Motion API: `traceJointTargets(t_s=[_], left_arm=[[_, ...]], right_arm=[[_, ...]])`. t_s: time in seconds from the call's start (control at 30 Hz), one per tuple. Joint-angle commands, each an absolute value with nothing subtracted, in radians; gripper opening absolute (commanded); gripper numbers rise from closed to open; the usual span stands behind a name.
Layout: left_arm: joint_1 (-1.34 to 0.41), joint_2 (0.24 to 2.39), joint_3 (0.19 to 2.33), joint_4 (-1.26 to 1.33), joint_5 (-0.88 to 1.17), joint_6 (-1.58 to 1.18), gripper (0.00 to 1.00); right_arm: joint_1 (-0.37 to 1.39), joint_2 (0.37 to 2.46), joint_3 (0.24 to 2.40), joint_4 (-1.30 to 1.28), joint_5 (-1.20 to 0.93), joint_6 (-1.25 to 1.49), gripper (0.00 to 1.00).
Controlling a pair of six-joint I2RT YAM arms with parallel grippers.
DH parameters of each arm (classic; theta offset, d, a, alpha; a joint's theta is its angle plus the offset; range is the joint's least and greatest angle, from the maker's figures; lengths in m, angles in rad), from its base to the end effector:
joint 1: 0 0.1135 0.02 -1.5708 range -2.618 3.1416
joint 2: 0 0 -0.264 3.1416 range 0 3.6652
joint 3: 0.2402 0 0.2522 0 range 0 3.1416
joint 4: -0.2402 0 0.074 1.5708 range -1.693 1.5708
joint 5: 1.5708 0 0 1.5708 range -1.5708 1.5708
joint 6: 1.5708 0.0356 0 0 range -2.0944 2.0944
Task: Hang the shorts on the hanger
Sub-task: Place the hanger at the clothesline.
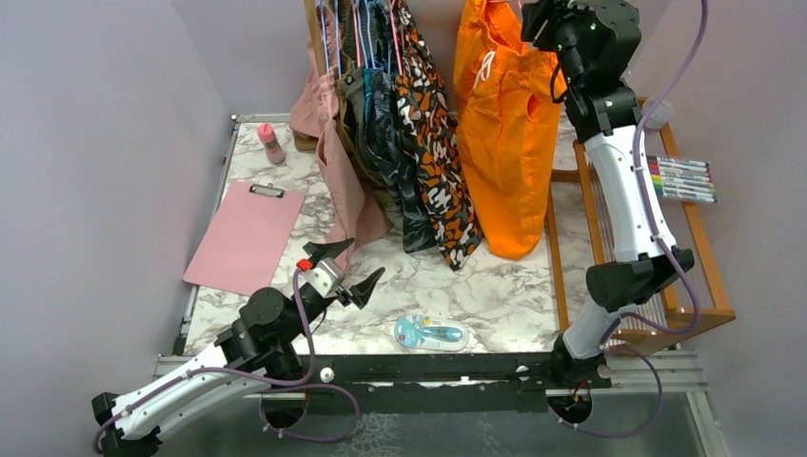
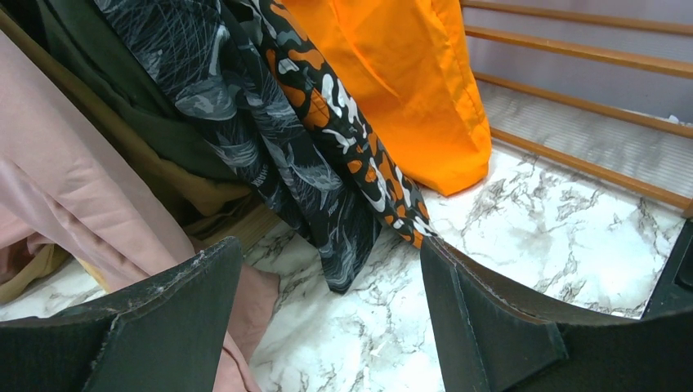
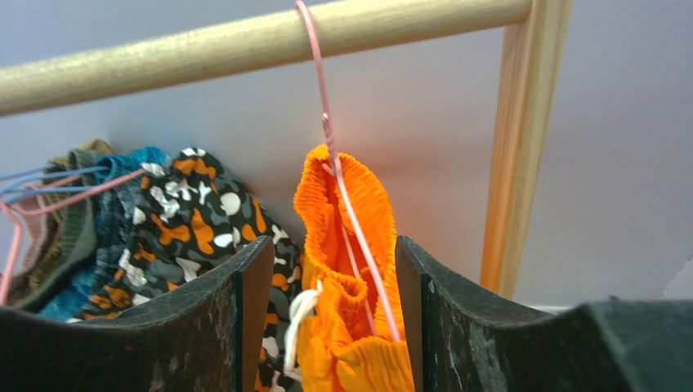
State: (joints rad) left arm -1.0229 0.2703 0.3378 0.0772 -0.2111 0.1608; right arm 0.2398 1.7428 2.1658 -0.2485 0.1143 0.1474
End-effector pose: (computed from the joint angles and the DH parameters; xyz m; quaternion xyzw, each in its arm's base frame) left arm 0.0655 -0.0931 0.2761 0.2968 0.5843 -0.2517 0.7122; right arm 0.3620 0.0843 0.5479 0.0141 0.6431 0.1111 0.7576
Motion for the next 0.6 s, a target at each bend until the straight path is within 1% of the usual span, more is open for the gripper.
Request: traceJointTargets(t_s=[0.0, 0.13, 0.3, 0.57], left_arm=[[-1.020, 0.240, 0.330, 0.086, -0.180, 0.146, 0.83], [-1.019, 0.235, 0.328, 0.087, -0.169, 0.144, 0.83], [-1.019, 0.234, 0.328, 0.089, -0.167, 0.144, 0.83], [-1.019, 0.236, 0.327, 0.087, -0.172, 0.147, 0.83]], right_arm=[[0.221, 1.729, 2.103, -0.263, 0.112, 0.051, 0.59], [0.209, 1.735, 2.094, -0.272, 0.052, 0.047, 0.59], [0.206, 1.752, 2.094, -0.271, 0.026, 0.037, 0.59], [0.207, 1.789, 2.107, -0.274, 0.018, 0.040, 0.54]])
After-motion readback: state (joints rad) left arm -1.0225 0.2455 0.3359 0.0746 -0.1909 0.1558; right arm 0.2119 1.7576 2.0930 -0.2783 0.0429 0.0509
